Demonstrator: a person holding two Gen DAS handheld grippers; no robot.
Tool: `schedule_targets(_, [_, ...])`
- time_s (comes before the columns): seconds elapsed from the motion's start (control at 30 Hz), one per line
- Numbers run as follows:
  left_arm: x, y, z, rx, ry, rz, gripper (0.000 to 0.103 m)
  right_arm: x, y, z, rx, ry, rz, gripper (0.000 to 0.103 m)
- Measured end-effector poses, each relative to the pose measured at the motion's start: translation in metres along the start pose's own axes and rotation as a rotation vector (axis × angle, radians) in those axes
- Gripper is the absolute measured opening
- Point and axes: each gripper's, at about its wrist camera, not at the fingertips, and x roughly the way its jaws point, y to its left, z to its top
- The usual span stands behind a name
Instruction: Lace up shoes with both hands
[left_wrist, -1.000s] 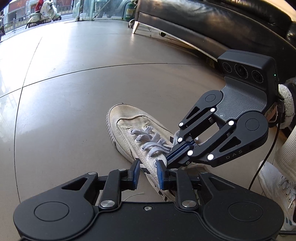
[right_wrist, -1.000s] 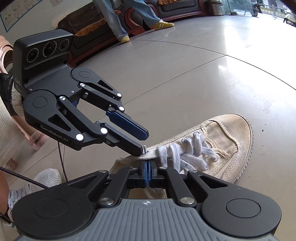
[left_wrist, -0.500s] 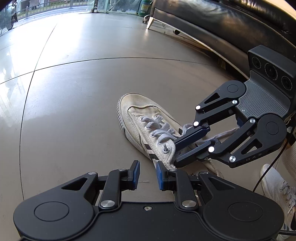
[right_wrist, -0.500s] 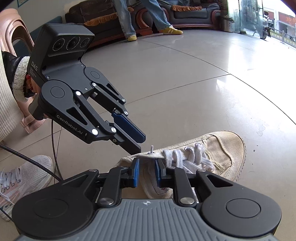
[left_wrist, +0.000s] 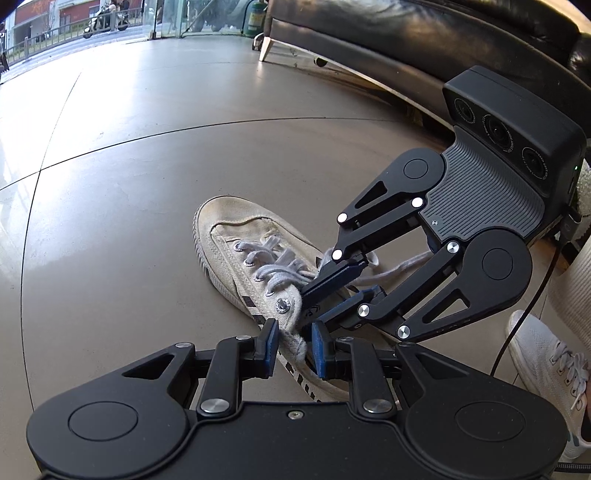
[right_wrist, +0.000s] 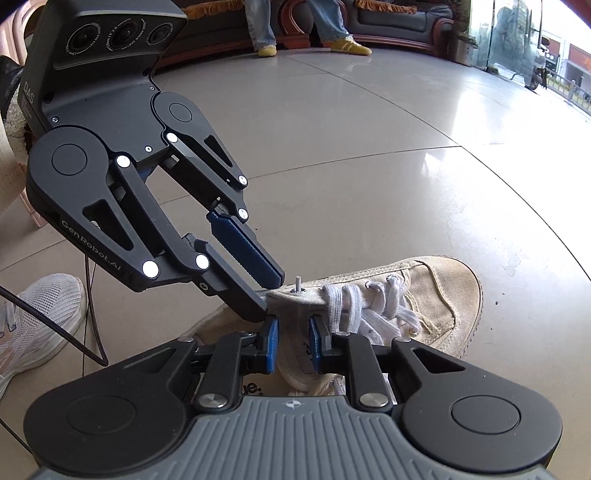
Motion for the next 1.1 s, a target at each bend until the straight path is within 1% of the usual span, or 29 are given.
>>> schedule_targets(0.1, [0.001,0.002,0.0,-0.005,0.004,-0.001,0.016,-0.001,0.003,-0.001,-0.024,0.008,-0.005,0.017])
schedule_targets(0.13, [0.001,0.002,0.0,-0.006,0.005,-0.001,0.016,0.0,0.003,0.0,-0.022,0.014,-0.002,0.01])
schedule_targets(0.17, [0.001,0.003,0.0,-0.008,0.006,-0.002,0.016,0.001,0.003,0.0,-0.02,0.021,0.0,0.007])
schedule_targets(0.23, [0.001,0.004,-0.001,-0.012,0.009,-0.003,0.016,0.001,0.003,-0.001,-0.009,0.024,0.003,0.006])
schedule_targets(0.27, [0.001,0.005,-0.002,-0.013,0.012,-0.003,0.016,0.003,0.003,0.0,0.002,0.027,0.007,0.002])
schedule_targets(0.4, [0.002,0.007,-0.003,-0.016,0.019,-0.007,0.016,0.003,-0.001,-0.001,0.044,0.014,-0.008,0.001])
schedule_targets(0.53, [0.003,0.01,-0.001,-0.022,0.019,-0.013,0.016,-0.002,-0.007,0.004,0.091,-0.026,-0.004,0.001])
schedule_targets(0.67, [0.005,0.014,0.003,-0.036,0.011,-0.013,0.016,-0.002,-0.006,0.004,0.097,-0.029,0.008,0.001])
schedule_targets(0.77, [-0.001,0.018,0.004,-0.055,-0.016,-0.011,0.018,-0.003,-0.008,0.006,0.099,-0.039,0.015,0.001])
schedule_targets(0.97, [-0.006,0.022,0.011,-0.103,-0.064,-0.013,0.017,-0.006,-0.008,0.004,0.088,-0.041,0.015,0.001])
schedule_targets(1.1, [-0.005,0.024,0.012,-0.11,-0.062,-0.004,0.017,-0.008,-0.01,0.003,0.089,-0.04,0.017,0.001])
